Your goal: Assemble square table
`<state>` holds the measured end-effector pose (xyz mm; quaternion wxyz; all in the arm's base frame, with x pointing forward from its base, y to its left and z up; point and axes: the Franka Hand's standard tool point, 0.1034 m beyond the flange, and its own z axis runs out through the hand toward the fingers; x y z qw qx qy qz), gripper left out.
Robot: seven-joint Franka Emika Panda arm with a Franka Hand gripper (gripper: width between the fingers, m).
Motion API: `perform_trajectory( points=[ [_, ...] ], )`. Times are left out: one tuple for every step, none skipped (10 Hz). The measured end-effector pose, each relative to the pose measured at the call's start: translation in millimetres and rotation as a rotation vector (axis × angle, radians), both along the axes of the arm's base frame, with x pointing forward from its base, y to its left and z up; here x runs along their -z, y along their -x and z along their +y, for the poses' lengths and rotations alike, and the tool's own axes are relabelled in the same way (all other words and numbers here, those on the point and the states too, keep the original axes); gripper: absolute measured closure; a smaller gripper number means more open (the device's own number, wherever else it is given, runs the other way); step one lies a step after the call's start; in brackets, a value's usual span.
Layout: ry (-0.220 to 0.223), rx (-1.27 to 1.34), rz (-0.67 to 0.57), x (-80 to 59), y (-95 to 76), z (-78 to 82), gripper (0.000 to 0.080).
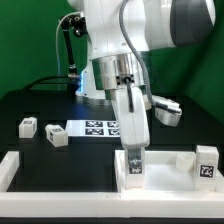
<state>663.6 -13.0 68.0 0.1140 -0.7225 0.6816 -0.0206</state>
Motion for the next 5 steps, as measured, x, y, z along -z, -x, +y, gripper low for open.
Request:
perform_trajectory(
  points=[
    [0.067, -0.200, -0.015, -0.4, -0.7, 3.5, 0.0280],
    [0.110, -0.458, -0.026, -2.5, -2.0, 5.9, 0.0185],
    [0.116, -0.646, -0.025, -6.1, -4.3, 5.5, 0.0185],
    [0.129, -0.635, -0.037, -6.4, -7.3, 2.8, 0.0158],
    [0.147, -0.732, -0.046, -5.4, -6.3, 1.8, 0.0152]
  ],
)
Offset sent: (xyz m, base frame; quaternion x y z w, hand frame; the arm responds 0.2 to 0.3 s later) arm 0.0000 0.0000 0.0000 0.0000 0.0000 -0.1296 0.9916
